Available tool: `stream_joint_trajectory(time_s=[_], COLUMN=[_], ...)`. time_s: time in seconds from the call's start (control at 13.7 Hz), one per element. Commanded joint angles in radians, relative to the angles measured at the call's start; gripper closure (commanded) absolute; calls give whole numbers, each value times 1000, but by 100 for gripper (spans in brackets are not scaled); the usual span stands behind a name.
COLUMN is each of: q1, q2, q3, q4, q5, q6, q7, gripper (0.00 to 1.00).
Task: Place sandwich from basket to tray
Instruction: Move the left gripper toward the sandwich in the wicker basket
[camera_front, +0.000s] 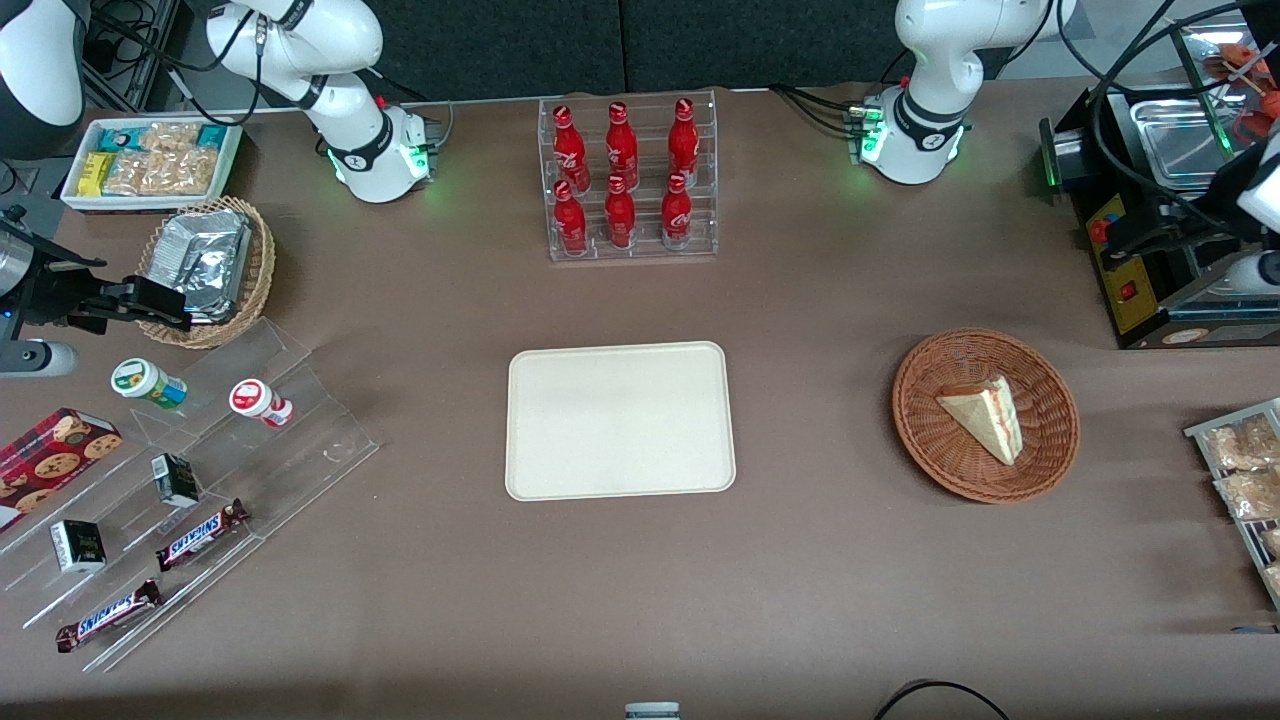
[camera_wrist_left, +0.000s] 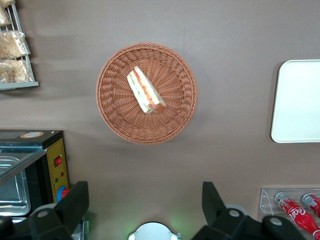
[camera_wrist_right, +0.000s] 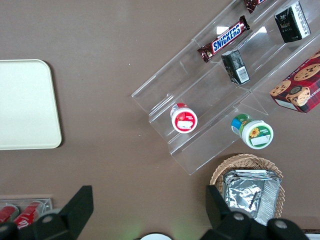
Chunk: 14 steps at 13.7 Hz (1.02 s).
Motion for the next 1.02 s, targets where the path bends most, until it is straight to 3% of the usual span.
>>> stream_joint_trajectory(time_s=[0.0, 0.29, 0.51, 0.95], q1=[-39, -26, -22, 17], q2=[3, 38, 97, 108], q3=[17, 16, 17, 19], q4=[10, 12, 0, -203], q5=[21, 21, 29, 24], q6=[-21, -5, 74, 338], q7=[-41, -62, -182, -402], gripper=[0, 0, 0, 0])
